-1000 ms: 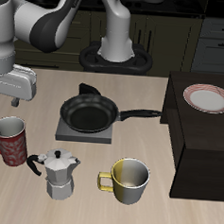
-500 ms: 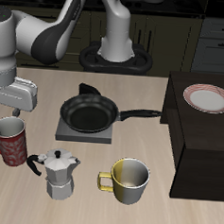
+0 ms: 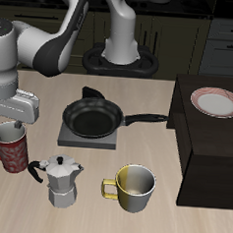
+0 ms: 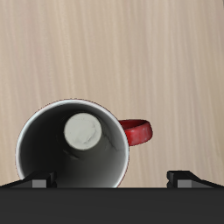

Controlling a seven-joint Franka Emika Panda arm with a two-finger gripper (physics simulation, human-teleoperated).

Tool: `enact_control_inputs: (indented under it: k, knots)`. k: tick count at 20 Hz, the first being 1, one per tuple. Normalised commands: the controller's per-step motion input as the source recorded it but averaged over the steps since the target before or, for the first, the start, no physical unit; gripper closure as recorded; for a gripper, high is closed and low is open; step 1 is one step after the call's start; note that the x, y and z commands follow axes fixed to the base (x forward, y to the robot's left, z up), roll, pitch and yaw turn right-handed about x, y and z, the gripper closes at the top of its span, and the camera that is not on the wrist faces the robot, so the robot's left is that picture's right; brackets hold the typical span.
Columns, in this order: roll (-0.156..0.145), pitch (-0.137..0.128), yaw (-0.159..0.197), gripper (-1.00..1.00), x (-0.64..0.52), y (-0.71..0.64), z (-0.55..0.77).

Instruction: Place the red mug on the plate

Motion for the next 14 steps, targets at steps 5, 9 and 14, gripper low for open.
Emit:
enact_control_inputs:
  k: [5, 9, 14]
  knots:
    - [0.003, 0.041, -0.017, -1.00, 0.03, 0.00, -0.40]
    - [-0.004, 0.045, -0.045, -1.00, 0.00, -0.04, -0.33]
    - [0.020, 0.047, -0.040, -1.00, -0.01, 0.07, -0.34]
